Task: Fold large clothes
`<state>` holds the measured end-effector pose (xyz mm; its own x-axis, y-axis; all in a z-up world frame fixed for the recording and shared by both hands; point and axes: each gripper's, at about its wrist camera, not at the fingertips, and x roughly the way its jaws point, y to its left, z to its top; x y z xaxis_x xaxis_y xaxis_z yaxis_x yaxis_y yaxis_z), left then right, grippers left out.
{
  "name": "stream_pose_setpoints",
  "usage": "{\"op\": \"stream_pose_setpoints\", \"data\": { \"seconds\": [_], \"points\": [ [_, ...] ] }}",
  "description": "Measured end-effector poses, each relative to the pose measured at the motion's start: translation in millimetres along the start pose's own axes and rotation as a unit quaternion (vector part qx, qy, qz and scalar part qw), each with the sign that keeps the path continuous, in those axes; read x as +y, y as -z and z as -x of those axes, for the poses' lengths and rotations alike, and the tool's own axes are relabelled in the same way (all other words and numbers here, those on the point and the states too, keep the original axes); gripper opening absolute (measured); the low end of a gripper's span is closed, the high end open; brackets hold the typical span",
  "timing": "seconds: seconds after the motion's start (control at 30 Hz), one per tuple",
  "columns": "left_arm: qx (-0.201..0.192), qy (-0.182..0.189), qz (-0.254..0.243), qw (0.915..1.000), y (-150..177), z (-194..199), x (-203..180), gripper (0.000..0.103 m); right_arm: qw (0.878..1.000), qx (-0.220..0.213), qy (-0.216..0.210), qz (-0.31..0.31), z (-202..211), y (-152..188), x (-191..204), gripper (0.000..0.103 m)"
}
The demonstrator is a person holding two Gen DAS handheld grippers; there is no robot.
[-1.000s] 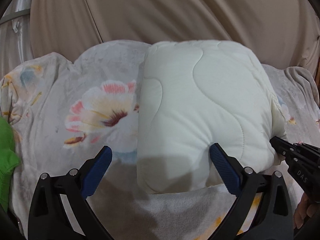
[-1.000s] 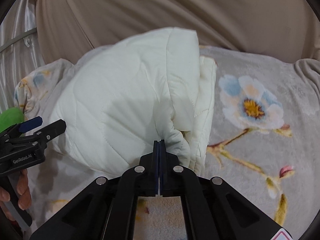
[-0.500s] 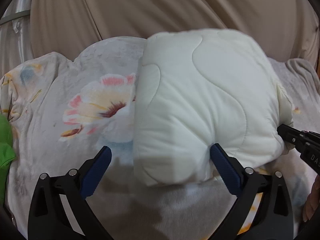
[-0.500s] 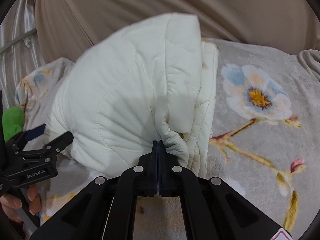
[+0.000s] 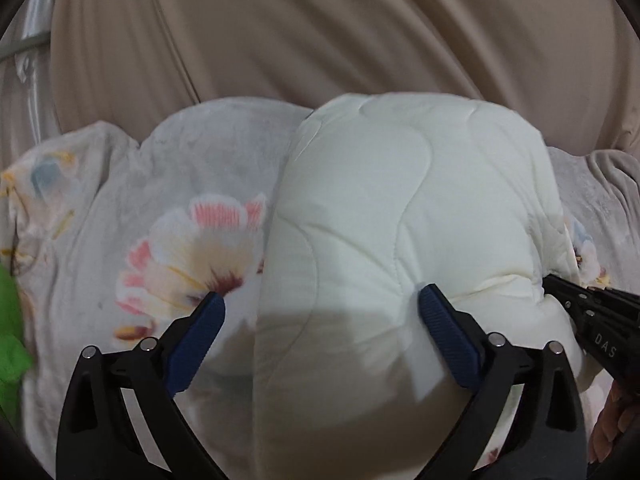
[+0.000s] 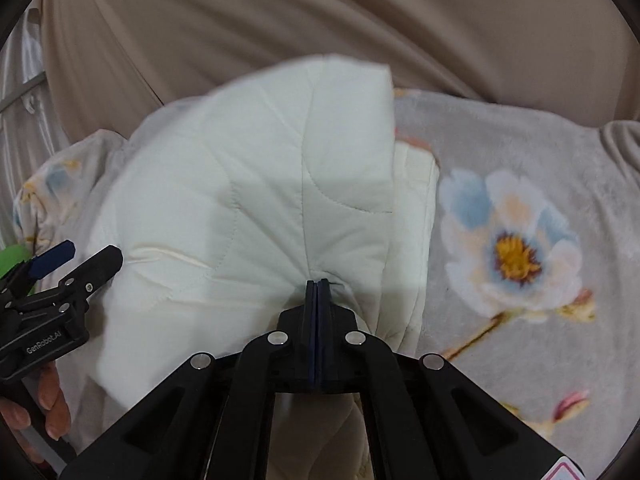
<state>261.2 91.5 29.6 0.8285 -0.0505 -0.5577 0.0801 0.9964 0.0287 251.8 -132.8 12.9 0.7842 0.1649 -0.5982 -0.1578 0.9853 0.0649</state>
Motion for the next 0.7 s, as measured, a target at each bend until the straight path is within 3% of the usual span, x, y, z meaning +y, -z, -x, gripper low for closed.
{"op": "stream_pose_setpoints", "data": {
  "seconds": [0.13, 0.23, 0.37, 0.47, 0.7],
  "points": [
    [0.007, 0.001, 0.011, 0.9999, 1, -1, 3, 0.098, 1.0, 0.01, -0.01, -0.014, -4, -2, -4, 0.0],
    [0.005, 0.009, 0.021, 0.9997, 1, 24, 10, 0.097, 1.0, -0.01, -0.008, -0.023, 24, -2, -2, 0.0],
    [-0.015, 0.012, 0.013, 0.9997, 26, 71, 14, 0.098, 0.999, -0.05, 0.011, 0.0, 86, 24, 13, 0.017],
    [-0.014, 0.027, -0.001, 0.9996, 55, 96, 10, 0.098, 0.999, -0.047, 0.02, -0.001, 114, 57, 18, 0.04],
    [-0.009, 0.021, -0.035, 0.9991, 116, 107, -11, 0.098, 0.998, -0.029, 0.056, 0.004, 120, 127, 28, 0.058]
  ]
}}
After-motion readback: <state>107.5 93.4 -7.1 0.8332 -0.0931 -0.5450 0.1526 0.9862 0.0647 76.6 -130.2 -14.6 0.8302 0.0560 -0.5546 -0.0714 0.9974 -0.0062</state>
